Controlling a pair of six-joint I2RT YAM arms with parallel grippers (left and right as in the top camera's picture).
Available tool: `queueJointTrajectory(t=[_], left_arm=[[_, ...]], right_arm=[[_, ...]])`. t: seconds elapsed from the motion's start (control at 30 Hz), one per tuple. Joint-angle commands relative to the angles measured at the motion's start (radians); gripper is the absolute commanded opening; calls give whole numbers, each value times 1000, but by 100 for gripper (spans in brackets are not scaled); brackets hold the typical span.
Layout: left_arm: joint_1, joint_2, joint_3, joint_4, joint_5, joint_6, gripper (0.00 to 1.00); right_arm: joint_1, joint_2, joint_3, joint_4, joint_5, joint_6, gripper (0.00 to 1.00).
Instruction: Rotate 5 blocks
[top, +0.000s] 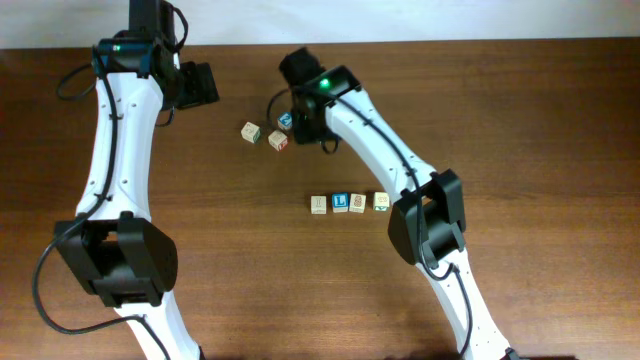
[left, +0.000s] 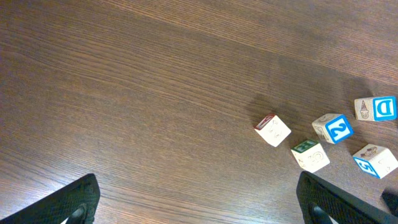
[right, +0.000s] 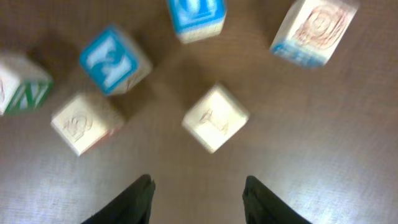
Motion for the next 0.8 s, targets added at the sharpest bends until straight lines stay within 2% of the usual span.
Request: queueJointTrajectory(t=[0.0,0.17,0.5,0.67,0.77], left_arm=[[-4,3,18,-1,10,-10,99],[-4,3,18,-2,11,-10,99],[-4,3,18,-3,10,-10,99],[-4,3,18,-9,10,-10,100],[-4,3,18,-10,10,-10,99]], right_arm=[[-7,2,-33,81,89,79,47],[-7,2,-93,160,94,214,47],[-7,13,-173,260,77,229,47],[-7,19,-174,212,48,228,36],[-7,19,-174,216,49,201,35]])
